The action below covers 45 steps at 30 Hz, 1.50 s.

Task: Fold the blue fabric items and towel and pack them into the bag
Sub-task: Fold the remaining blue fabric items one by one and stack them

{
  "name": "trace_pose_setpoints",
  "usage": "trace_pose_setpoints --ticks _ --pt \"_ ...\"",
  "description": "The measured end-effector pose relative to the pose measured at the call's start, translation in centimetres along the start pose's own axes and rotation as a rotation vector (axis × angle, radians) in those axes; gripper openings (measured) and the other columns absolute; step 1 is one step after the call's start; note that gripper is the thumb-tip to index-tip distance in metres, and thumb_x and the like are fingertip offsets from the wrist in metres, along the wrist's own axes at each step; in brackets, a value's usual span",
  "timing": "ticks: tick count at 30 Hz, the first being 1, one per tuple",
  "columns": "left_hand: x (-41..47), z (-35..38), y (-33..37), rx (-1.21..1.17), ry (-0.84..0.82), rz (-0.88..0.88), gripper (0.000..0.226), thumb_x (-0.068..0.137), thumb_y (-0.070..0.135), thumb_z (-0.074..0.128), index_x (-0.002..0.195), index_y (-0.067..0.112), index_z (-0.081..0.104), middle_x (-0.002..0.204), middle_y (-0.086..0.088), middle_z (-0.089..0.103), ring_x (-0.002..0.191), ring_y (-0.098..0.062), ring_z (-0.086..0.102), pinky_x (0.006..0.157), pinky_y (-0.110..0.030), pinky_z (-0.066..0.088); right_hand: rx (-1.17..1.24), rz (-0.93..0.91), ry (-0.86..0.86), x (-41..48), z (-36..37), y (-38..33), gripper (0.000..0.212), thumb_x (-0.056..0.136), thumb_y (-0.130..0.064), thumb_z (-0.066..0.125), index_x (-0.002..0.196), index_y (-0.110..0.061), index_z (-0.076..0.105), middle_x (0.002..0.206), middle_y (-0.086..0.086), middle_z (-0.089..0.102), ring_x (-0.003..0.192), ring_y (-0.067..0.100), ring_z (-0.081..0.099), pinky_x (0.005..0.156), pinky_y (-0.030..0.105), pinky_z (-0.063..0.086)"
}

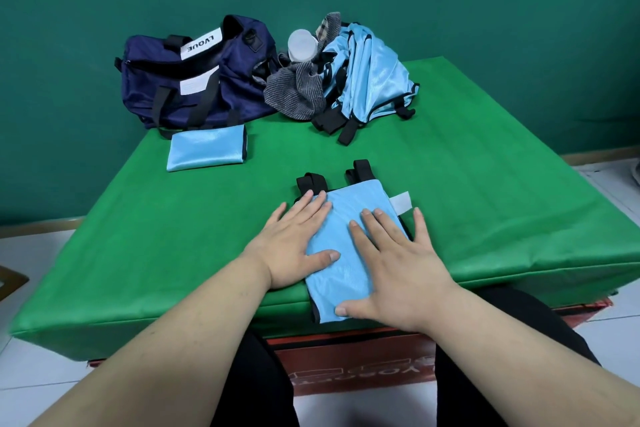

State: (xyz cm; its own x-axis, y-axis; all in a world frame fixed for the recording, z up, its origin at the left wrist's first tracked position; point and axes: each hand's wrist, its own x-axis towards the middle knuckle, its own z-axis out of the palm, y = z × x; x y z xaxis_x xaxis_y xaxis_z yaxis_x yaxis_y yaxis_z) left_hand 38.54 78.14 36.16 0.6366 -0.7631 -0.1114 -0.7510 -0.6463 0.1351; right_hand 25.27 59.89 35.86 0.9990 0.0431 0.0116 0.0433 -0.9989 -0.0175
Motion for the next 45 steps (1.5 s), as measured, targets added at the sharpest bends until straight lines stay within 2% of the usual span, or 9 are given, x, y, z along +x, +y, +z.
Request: trace_pose_setpoints --ticks 5,10,14,18,23,31,37,41,45 --pt "-2.4 0.2 0.6 -0.125 0.189 0.13 0.086 0.09 0.077 0.009 0.158 0.024 0.013 0.164 0.012 -0.009 0.149 -0.005 -0.02 0.122 -0.041 -0.01 0.099 -0.012 -0.045 -0.2 -0.6 0.7 0.098 0.082 -0.083 0.02 0.16 -0.025 0.003 0.167 -0.001 -0.007 0.153 0.014 -0.014 0.12 0.06 -0.007" --pt "-6.4 1.7 1.2 0.04 0.046 0.049 0.087 0.087 0.077 0.023 0.158 0.032 -0.001 0.161 0.017 -0.018 0.145 0.004 -0.023 0.124 -0.041 -0.006 0.285 -0.041 -0.029 -0.3 -0.8 1.6 0.094 0.078 -0.075 0.013 0.159 -0.026 0.015 0.167 -0.008 0.0 0.152 0.007 -0.011 0.123 0.051 -0.005" --pt "-6.7 1.3 1.3 0.037 0.037 0.026 0.09 0.085 0.078 0.022 0.157 0.034 -0.007 0.16 0.016 -0.022 0.144 0.004 -0.025 0.123 -0.042 -0.006 0.458 -0.047 0.026 -0.7 -0.5 3.4 0.08 0.086 -0.066 0.03 0.155 -0.026 0.031 0.166 -0.01 0.01 0.15 0.001 -0.005 0.125 0.037 -0.002" --pt "-7.8 1.4 1.9 -0.015 0.054 0.042 0.095 0.082 0.082 0.029 0.157 0.034 -0.003 0.162 0.015 -0.019 0.145 0.003 -0.024 0.123 -0.042 -0.008 0.581 -0.04 0.046 -2.2 -0.4 5.5 0.079 0.08 -0.066 0.046 0.149 -0.027 0.044 0.162 -0.014 0.019 0.15 -0.001 -0.001 0.125 0.034 0.01" --pt "-9.6 1.3 3.0 -0.04 0.082 0.1 0.099 0.08 0.082 0.046 0.154 0.038 -0.004 0.162 0.016 -0.018 0.145 0.003 -0.024 0.121 -0.037 -0.013 0.563 -0.066 0.075 -4.1 -0.4 6.9 0.084 0.067 -0.07 0.059 0.142 -0.031 0.053 0.159 -0.015 0.029 0.15 -0.002 0.005 0.124 0.036 0.018" --pt "-9.9 1.9 3.7 0.105 0.07 0.146 0.102 0.08 0.071 0.06 0.157 0.034 0.004 0.161 0.015 -0.019 0.147 -0.001 -0.021 0.12 -0.034 -0.017 0.364 -0.137 0.018 -4.5 -0.1 6.6 0.08 0.072 -0.05 0.078 0.144 -0.039 0.047 0.161 -0.016 0.021 0.152 0.006 -0.003 0.123 0.028 0.0" --pt "-9.1 2.6 3.6 0.112 0.146 0.155 0.095 0.078 0.061 0.068 0.155 0.037 0.018 0.165 0.009 0.007 0.152 -0.01 0.003 0.122 -0.035 -0.005 0.295 -0.151 0.025 -4.3 0.3 6.7 0.076 0.075 -0.036 0.072 0.145 -0.041 0.043 0.16 -0.016 0.024 0.153 0.012 0.005 0.124 0.031 0.005" --pt "-8.9 3.0 3.3 0.108 0.198 0.167 0.093 0.075 0.062 0.07 0.152 0.037 0.024 0.163 0.007 0.019 0.151 -0.012 0.014 0.122 -0.038 0.003 0.443 -0.137 0.109 -4.4 0.5 6.8 0.052 0.073 -0.03 0.058 0.124 -0.036 0.063 0.149 -0.014 0.044 0.15 0.009 0.02 0.122 0.036 0.021" --pt "-8.8 3.2 3.1 0.069 0.239 0.168 0.088 0.074 0.065 0.067 0.148 0.036 0.03 0.16 0.008 0.028 0.148 -0.012 0.023 0.122 -0.04 0.011 0.668 -0.105 0.217 -4.5 0.5 6.8 0.025 0.078 -0.017 0.064 0.092 -0.038 0.064 0.128 -0.026 0.057 0.141 -0.002 0.032 0.116 0.025 0.03"
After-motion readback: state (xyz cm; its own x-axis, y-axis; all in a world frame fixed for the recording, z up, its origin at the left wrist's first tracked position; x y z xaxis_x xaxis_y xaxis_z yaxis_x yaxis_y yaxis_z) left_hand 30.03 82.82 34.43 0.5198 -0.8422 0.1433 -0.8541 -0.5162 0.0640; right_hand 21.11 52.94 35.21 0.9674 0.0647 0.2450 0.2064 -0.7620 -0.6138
